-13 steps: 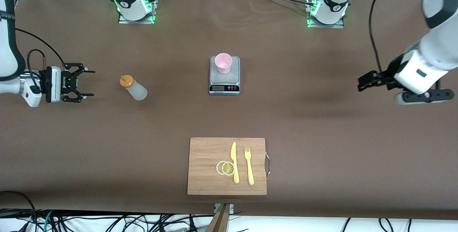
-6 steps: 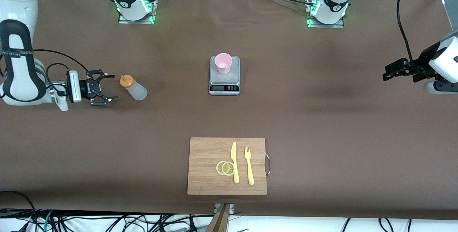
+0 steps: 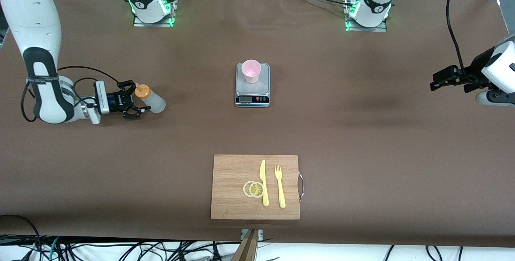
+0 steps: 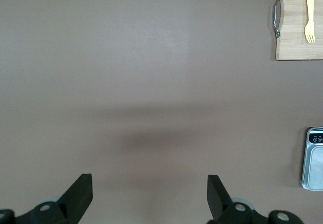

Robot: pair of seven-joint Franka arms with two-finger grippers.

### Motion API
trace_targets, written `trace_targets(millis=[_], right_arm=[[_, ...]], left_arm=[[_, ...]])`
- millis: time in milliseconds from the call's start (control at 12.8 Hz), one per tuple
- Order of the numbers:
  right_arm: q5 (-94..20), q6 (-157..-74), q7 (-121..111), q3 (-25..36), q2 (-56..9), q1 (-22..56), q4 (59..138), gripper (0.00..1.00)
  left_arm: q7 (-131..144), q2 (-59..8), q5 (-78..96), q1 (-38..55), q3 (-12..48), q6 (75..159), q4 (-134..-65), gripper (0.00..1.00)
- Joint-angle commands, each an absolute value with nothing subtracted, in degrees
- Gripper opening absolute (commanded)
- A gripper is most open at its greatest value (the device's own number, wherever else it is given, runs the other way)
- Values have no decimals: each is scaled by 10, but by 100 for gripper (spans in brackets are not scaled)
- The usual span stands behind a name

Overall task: Add sauce to pink cup with both arms
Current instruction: 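Grasp the white sauce bottle with the right gripper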

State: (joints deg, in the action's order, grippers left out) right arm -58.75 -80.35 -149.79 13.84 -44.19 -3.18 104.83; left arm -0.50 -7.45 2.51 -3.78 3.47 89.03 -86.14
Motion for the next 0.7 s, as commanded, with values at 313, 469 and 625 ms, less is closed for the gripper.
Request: trace_targets(millis=[313, 469, 625], right_arm=[[-603, -773, -1486, 122, -468, -36, 1005, 22], [-603, -752, -1435, 114, -464, -33, 1001, 20], [-602, -737, -1388, 99, -459, -25, 986, 20]], left_arm=[[-15, -79, 15, -39, 36, 881, -849, 100], [-16, -80, 14, -39, 36, 881, -849, 100], [-16, -79, 14, -38, 36, 881, -849, 100]])
